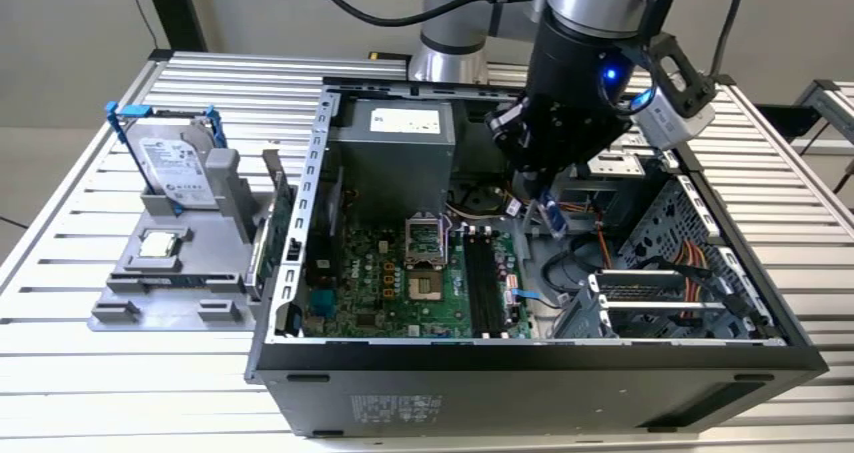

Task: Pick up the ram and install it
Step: 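Insert the ram into the slot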

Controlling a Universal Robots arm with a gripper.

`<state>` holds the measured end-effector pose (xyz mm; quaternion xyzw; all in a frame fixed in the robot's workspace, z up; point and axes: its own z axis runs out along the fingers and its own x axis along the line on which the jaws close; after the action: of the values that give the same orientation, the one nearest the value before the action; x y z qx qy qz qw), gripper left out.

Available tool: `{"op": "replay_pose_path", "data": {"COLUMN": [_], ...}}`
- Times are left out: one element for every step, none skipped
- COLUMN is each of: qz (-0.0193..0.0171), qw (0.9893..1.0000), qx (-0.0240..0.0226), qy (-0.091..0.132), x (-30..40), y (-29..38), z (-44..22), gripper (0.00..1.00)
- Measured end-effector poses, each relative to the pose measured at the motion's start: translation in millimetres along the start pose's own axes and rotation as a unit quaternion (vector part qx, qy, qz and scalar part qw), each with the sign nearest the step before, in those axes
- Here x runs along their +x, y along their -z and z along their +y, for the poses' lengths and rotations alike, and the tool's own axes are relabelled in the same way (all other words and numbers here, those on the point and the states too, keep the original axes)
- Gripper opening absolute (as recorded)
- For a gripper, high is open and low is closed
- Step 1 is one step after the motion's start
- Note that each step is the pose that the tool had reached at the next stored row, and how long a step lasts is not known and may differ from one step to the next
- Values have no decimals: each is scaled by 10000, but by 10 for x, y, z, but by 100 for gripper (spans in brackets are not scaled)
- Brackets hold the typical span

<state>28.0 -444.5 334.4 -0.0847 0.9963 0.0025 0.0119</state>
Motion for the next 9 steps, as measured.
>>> {"op": "replay_pose_path", "data": {"qz": [0, 1, 1, 2, 2, 3, 3, 3, 4], "qw": [10000, 10000, 10000, 10000, 10000, 10000, 10000, 10000, 10000], "qx": [3, 5, 8, 10, 13, 15, 17, 20, 22], "qy": [0, 0, 0, 0, 0, 0, 1, 1, 1], "x": [0, 0, 1, 1, 1, 1, 1, 1, 1], "y": [-7, -14, -21, -28, -35, -42, -49, -56, -63], "z": [0, 0, 0, 0, 0, 0, 0, 0, 0], "gripper": [0, 0, 0, 0, 0, 0, 0, 0, 0]}}
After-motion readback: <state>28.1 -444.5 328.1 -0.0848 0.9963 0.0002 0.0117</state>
